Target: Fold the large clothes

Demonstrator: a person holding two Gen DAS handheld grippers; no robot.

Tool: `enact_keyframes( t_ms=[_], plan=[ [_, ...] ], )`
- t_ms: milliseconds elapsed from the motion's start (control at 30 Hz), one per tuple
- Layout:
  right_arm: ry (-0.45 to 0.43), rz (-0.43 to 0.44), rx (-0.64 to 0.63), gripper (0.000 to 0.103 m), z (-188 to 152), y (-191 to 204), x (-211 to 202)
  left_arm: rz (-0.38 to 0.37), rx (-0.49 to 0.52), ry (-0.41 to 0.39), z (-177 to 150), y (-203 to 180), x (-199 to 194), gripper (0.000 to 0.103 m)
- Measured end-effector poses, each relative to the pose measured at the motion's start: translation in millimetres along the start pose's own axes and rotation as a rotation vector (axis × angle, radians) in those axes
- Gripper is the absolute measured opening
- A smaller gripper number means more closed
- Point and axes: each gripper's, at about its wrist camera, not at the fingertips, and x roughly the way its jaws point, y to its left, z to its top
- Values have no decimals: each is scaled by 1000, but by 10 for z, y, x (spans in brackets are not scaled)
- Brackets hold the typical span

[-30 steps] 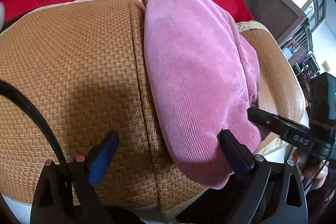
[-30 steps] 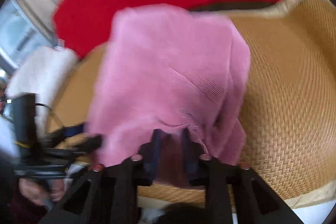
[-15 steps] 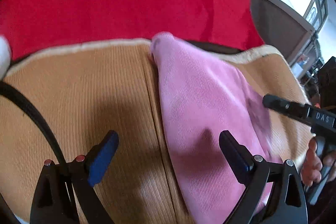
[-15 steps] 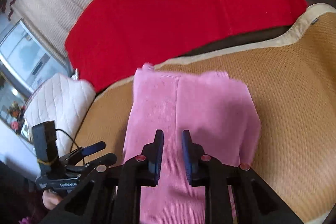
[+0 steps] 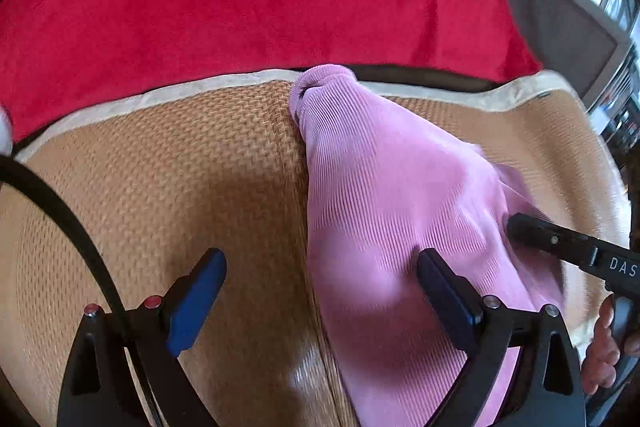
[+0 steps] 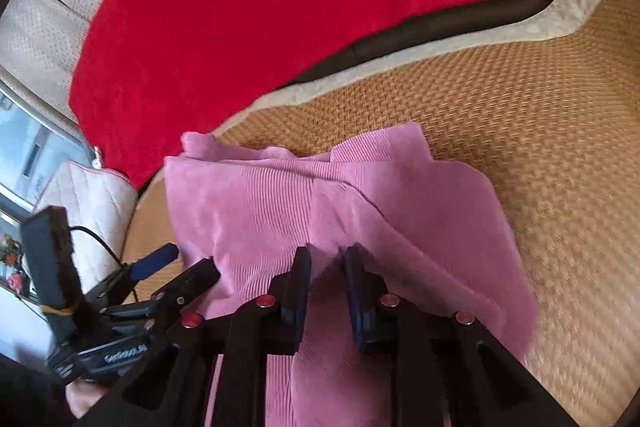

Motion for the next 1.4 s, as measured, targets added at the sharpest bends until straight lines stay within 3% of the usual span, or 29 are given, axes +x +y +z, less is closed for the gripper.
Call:
enact_keyframes(
  t_ms=[67,267,333,400,533,700,867,967,1100,1400],
  plan=[
    [-20,5,-30,23,-127,64,-198,-18,8,-25,-63,-97,-101,97],
    [-36,37,-129,23,-722,287,-784,-73,110,-52,-649,-401,-587,97],
    [-28,37,-126,23,-880,281,-811,-64,133,-44,-798,-482,-604,97],
    [1,9,-118,23,-1008,243,-735,0,167,-27,-955,-541,-521,97],
    [70,-26,-96,21,-1238,125,-495,21,162,-32,-1026,-485,-338,97],
    [64,-47,-100,21,-1198,217,-538,82,206,-61,-1050,-596,-415,97],
    [47,-72,-112,21,-1226,267,-733,80,201,-70,-1094,-620,-412,97],
    [82,-86,-109,21,-1239,179,-547,79,208,-71,-1108,-648,-387,97],
    [65,-86,-115,22,-1222,144,-363,83,209,-79,-1113,-626,-378,98],
    [57,-73,-103,22,-1216,121,-346,85,195,-94,-1129,-628,-363,99]
  ],
)
